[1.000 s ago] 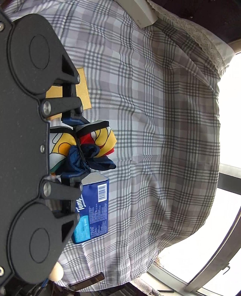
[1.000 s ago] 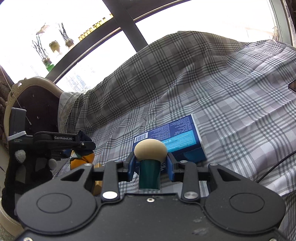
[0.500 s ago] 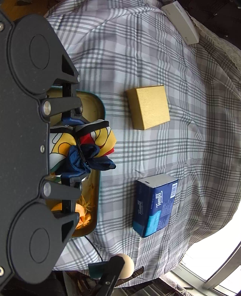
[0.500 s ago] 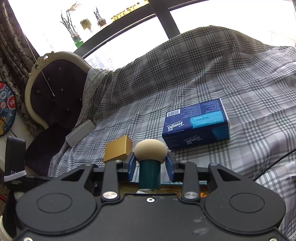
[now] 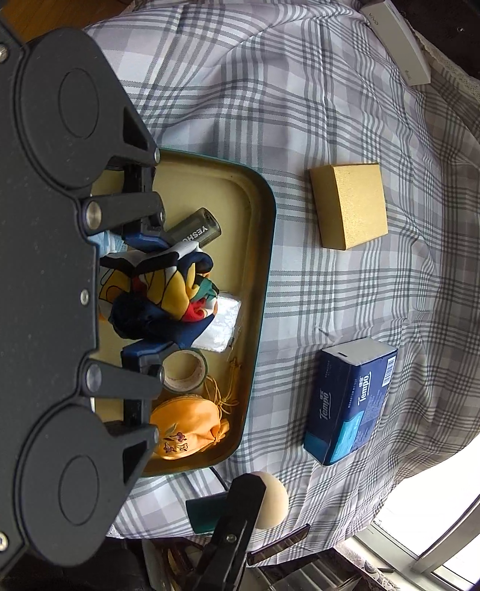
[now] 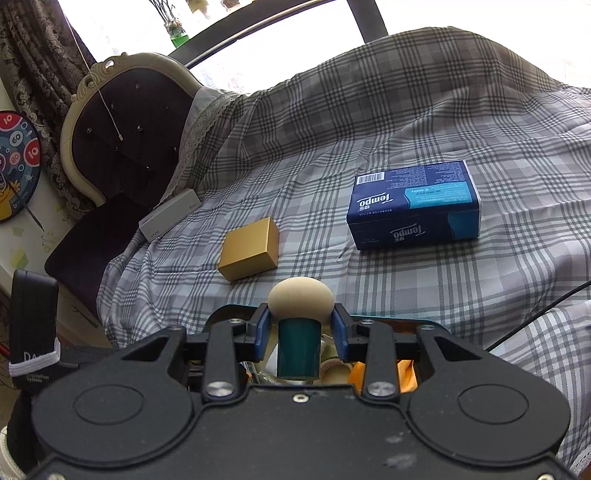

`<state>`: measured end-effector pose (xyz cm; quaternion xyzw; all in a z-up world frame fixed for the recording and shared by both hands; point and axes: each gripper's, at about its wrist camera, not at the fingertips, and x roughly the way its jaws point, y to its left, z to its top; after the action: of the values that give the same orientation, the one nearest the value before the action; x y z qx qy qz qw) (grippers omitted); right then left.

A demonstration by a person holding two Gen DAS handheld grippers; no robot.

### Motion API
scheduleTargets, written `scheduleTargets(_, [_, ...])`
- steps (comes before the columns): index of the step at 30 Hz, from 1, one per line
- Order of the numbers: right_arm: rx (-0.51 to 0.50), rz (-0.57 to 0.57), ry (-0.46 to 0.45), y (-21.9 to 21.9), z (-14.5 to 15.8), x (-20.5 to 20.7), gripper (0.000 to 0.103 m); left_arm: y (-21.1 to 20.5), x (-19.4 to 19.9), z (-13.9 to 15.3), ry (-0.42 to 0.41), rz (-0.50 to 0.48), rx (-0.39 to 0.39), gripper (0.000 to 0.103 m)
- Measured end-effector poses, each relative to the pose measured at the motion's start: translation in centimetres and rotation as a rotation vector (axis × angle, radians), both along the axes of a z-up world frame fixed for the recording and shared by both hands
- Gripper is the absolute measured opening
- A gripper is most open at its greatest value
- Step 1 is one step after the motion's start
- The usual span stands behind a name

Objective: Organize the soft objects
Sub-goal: 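Carry the scarf bundle and mushroom sponge over the gold tray and release both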

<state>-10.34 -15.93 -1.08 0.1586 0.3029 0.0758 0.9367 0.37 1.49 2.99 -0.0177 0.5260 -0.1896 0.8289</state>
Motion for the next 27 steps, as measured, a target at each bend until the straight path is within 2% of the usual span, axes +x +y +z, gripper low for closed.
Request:
scheduleTargets(6, [-0.016, 0.02, 0.02, 0.4, -0.3, 0.2, 0.034, 0.1, -0.1, 0.3, -0.006, 0.004, 0.0, 0.046])
scheduleTargets(14, [-0.031, 0.019, 0.029, 0.4, -0.5, 0.4, 0.034, -0.1, -0.5, 2.1, -0.082, -0.021, -0.024, 0.049])
scheduleTargets(19, [-0.038, 0.028, 0.032, 0.4, -0.5, 0.3, 0.034, -0.3, -0.8, 2.3, -0.123, -0.014, 0.021, 0.051])
scheduleTargets(27, [-0.071, 0.084, 0.063, 0.9, -1.0, 0.1, 0.036, 0.3, -0.1, 1.5, -0.079, 0.039, 0.042, 0.051])
